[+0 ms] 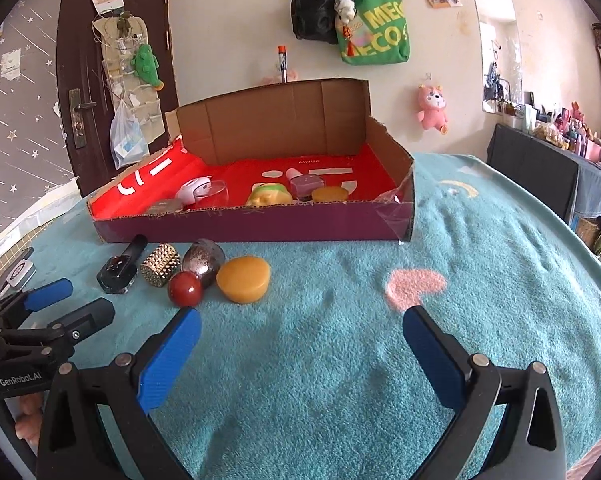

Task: Organize rigid objects
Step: 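Withdraw both tools from the box back over the table, then grasp the black star nail polish with the left tool while the right tool grasps the orange sponge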

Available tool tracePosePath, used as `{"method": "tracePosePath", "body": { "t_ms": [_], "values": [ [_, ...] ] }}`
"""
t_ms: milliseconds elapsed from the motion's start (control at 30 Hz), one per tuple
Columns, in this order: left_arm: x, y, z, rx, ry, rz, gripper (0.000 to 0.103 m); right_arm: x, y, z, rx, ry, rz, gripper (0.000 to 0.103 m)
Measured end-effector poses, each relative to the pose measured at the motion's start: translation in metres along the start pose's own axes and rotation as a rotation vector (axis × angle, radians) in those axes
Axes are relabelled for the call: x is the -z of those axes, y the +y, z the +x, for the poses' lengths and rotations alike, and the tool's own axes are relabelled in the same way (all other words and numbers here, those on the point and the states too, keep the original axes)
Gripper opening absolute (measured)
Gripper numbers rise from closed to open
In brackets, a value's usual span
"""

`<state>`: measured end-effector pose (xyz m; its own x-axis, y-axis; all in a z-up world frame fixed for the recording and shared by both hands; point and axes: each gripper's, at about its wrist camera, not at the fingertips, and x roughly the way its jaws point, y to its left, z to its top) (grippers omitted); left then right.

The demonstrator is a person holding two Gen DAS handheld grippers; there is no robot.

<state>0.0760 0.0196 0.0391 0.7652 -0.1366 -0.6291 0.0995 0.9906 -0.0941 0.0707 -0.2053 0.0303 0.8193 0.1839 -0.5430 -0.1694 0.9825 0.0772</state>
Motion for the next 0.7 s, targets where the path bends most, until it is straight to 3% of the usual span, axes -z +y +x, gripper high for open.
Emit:
{"method": "tracePosePath", "body": {
  "t_ms": [233, 567, 633, 700],
  "values": [
    [-0.020, 0.006, 0.014, -0.035, 0.072, -0.002, 0.098, -0.024, 0.004, 0.018, -0.012, 0.092, -0.048, 0.103],
    [-0.034, 0.014, 0.037, -0.025, 0.176, -0.026, 0.097, -0.034, 0.006, 0.052, -0.043, 0.243, -0.073, 0.103],
    [-0.035, 0.014, 0.038, -0.021, 0.182, -0.028, 0.087, -0.036, 0.009, 0.056, -0.048, 0.256, -0.080, 0.102],
    [-0.036, 0.014, 0.042, -0.020, 0.200, -0.019, 0.076, -0.036, 0.010, 0.061, -0.056, 0.276, -0.082, 0.094]
  ]
}}
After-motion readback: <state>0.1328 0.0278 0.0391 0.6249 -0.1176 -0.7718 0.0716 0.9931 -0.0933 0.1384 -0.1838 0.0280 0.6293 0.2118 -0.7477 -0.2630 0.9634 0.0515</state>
